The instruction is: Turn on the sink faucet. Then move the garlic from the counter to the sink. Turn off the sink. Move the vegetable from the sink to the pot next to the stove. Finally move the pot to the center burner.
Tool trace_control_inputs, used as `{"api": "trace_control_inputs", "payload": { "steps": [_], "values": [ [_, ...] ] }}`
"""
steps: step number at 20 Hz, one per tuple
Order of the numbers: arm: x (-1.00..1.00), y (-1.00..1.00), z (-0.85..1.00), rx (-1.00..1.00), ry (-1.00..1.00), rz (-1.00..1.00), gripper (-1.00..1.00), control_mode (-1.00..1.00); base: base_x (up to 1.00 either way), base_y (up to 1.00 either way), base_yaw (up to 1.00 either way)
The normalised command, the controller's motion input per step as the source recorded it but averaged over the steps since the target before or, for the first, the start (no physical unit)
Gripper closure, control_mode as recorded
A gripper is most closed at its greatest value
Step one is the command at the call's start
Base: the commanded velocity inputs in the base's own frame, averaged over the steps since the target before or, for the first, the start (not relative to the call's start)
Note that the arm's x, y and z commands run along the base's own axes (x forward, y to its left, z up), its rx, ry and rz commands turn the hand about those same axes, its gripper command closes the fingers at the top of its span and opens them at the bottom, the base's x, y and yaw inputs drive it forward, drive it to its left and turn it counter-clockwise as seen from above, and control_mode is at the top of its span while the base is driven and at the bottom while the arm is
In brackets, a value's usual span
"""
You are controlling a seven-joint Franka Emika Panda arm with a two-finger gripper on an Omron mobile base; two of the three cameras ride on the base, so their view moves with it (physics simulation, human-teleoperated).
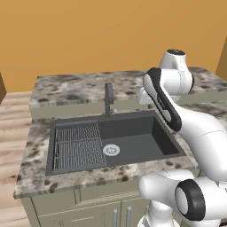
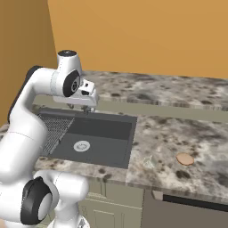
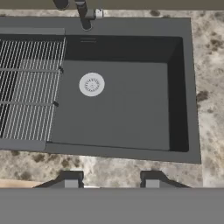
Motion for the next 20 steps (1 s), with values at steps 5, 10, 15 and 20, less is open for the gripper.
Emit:
{"api": "trace_control_inputs", "payload": {
  "steps": [5,10,15,20],
  "values": [
    [0.0,-0.01,0.0,0.0,0.0,0.0,-1.0,1.0,0.08,-0.21,0.0],
    [0.0,0.0,0.0,0.0,0.0,0.0,-1.0,1.0,0.18,-0.5,0.0],
    [0.0,0.0,0.0,0.0,0.0,0.0,-1.0,1.0,0.24,-0.53,0.0],
    [0.0,0.0,0.0,0.0,0.0,0.0,-1.0,1.0,0.45,-0.54,0.0]
  ]
}}
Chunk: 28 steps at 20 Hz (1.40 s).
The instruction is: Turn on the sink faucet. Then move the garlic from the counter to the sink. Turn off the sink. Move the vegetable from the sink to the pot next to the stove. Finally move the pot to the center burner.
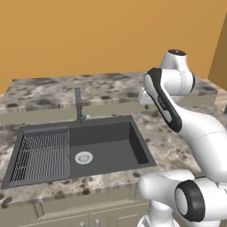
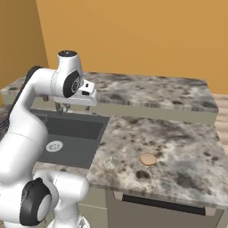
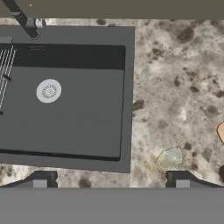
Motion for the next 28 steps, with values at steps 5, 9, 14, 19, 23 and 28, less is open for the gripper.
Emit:
{"api": "trace_control_inputs", "payload": {
  "steps": [5,9,14,19,23,28],
  "values": [
    [0.0,0.0,0.0,0.0,0.0,0.0,-1.0,1.0,0.65,-0.35,0.0],
    [0.0,0.0,0.0,0.0,0.0,0.0,-1.0,1.0,0.6,-0.26,0.0],
    [0.02,-0.04,-0.02,0.0,0.0,0.0,-1.0,-1.0,0.06,-0.01,0.0],
    [-0.3,0.03,-0.31,0.0,-0.01,0.06,-1.0,-1.0,0.0,0.0,0.0],
    [-0.03,0.13,-0.23,0.0,0.0,0.05,-1.0,-1.0,0.0,0.0,0.0],
    [0.08,0.06,-0.18,0.0,0.0,0.02,-1.0,-1.0,0.0,0.0,0.0]
  ]
}}
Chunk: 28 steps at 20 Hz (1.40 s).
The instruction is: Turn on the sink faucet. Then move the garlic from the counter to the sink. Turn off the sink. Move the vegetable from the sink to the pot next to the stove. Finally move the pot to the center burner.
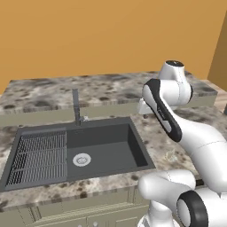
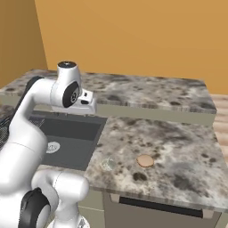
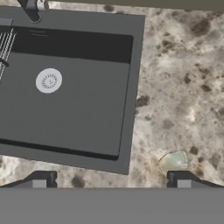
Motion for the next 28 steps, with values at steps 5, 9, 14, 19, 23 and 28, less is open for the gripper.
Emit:
{"api": "trace_control_inputs", "payload": {
  "steps": [5,9,14,19,23,28],
  "values": [
    [0.21,0.0,-0.1,0.02,-0.06,0.04,-1.0,-1.0,0.0,0.0,0.0],
    [0.01,-0.03,0.0,0.0,0.0,0.0,-1.0,-1.0,0.0,0.0,0.0],
    [0.16,0.01,0.0,-0.09,-0.02,0.06,-1.0,-1.0,0.0,0.0,0.0],
    [0.1,0.09,-0.04,-0.19,0.0,0.22,-1.0,-1.0,0.0,0.0,0.0],
    [0.08,0.15,0.0,-0.17,0.0,0.2,-1.0,-1.0,0.0,0.0,0.0],
    [0.04,0.08,0.0,-0.14,0.0,0.14,-1.0,-1.0,0.0,0.0,0.0]
  ]
}}
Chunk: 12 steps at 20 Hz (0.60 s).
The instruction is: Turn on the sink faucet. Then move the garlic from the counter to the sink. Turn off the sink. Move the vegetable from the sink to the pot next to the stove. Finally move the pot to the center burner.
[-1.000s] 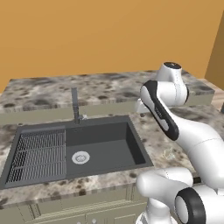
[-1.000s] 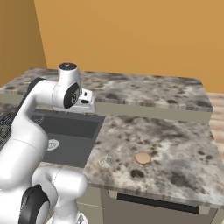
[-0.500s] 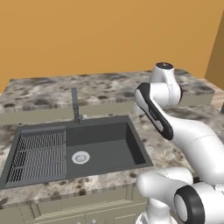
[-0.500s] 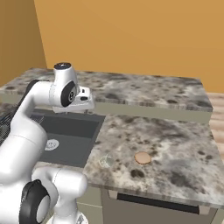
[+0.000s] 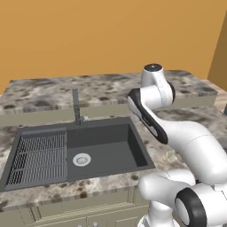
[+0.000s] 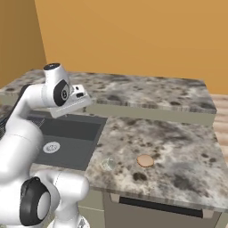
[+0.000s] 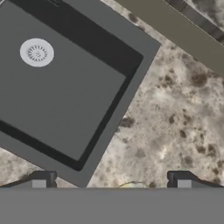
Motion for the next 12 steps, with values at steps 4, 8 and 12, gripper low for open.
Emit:
{"api": "trace_control_inputs", "payload": {
  "steps": [4,8,12],
  "values": [
    [0.08,0.0,-0.03,-0.07,0.0,0.1,-1.0,-1.0,0.0,0.0,0.0],
    [0.09,-0.07,-0.11,-0.01,0.0,0.09,-1.0,-1.0,0.0,0.0,0.0],
    [0.08,-0.07,-0.12,-0.01,0.0,0.09,-1.0,-1.0,0.0,0.0,0.0]
  ]
}}
